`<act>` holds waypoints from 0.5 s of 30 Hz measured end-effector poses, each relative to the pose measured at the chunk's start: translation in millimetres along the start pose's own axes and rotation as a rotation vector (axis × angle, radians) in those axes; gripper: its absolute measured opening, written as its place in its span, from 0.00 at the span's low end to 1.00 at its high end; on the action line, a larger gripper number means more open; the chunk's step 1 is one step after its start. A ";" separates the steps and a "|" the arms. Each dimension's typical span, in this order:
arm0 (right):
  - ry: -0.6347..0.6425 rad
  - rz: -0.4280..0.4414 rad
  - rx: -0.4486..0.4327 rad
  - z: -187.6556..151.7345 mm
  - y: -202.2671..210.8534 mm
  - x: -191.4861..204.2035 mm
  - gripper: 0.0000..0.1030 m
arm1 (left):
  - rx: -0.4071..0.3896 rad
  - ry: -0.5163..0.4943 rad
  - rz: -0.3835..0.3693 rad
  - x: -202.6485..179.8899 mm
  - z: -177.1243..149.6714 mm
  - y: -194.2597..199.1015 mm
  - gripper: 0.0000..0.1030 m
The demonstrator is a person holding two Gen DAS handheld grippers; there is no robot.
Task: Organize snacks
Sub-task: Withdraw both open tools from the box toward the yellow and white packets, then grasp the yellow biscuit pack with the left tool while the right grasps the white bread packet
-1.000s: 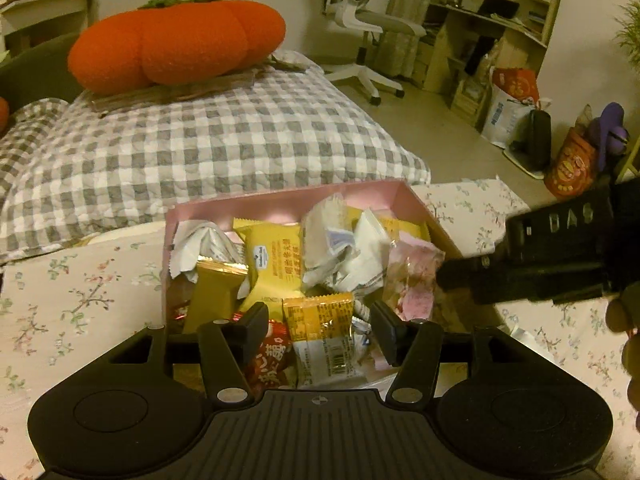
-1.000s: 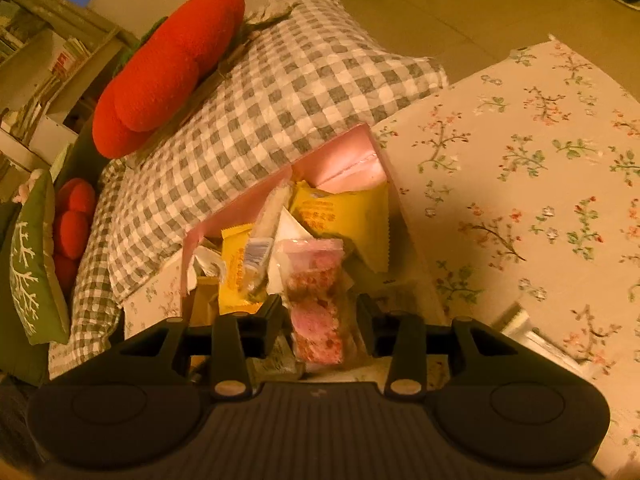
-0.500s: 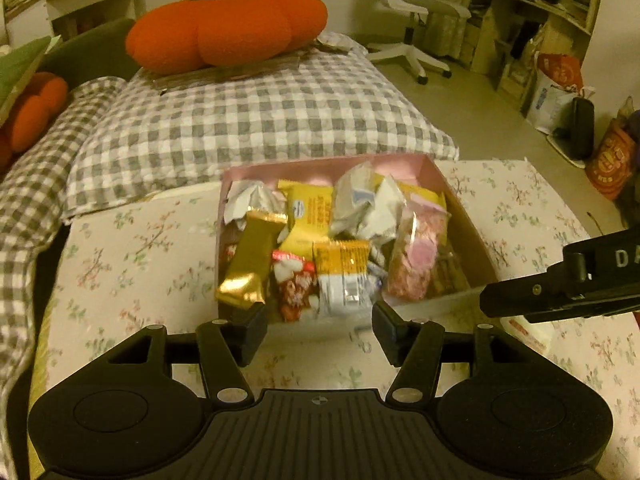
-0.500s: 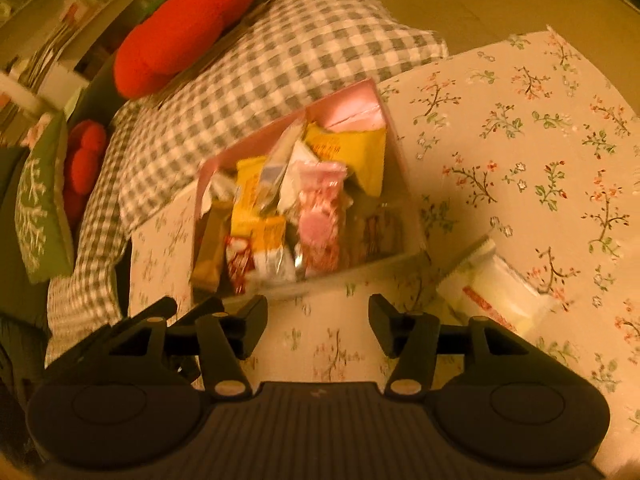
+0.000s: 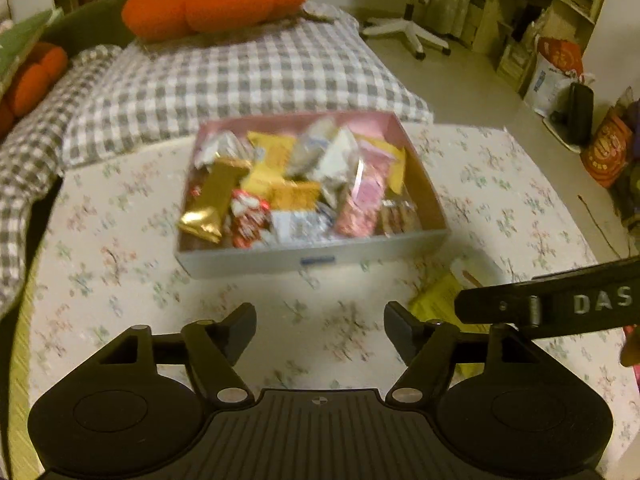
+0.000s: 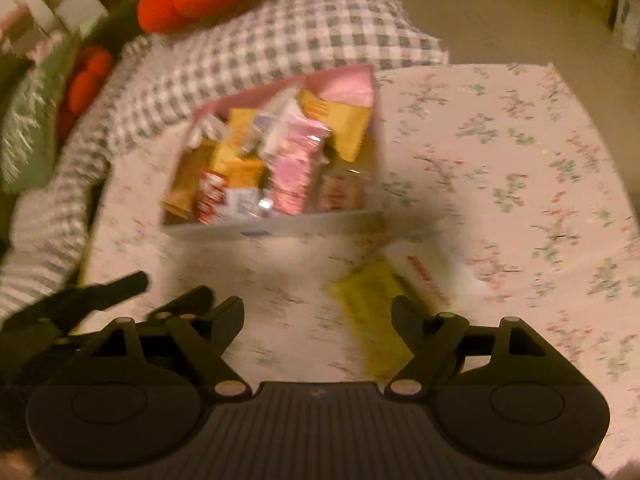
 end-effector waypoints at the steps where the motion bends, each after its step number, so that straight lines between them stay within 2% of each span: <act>1: -0.004 -0.002 0.014 -1.6 -1.9 -3.8 0.77 | 0.012 0.003 -0.005 -3.3 -2.6 -1.4 0.73; 5: -0.004 -0.030 0.046 -5.0 -5.4 -14.9 0.78 | 0.061 0.028 -0.026 -15.5 -11.6 -7.1 0.80; 8: 0.028 -0.095 0.036 -5.0 -3.8 -19.2 0.85 | 0.085 0.054 -0.044 -25.9 -17.2 -12.5 0.87; 12: 0.021 -0.097 0.053 -7.1 -4.6 -22.3 0.88 | 0.114 0.063 -0.054 -45.5 -25.8 -22.7 0.89; 15: 0.041 -0.135 0.048 -5.6 -2.2 -25.9 0.89 | 0.123 0.060 -0.060 -61.1 -33.5 -27.7 0.91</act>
Point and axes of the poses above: each gripper's, at about its wrist camera, not at the fingertips, and y roughly against the way its jaws point, x to its left, z to its top, the point moved 6 cm from there along -y, roughly the way its jaws point, and after that the axes turned 10 degrees about z, right-handed, at the moved point
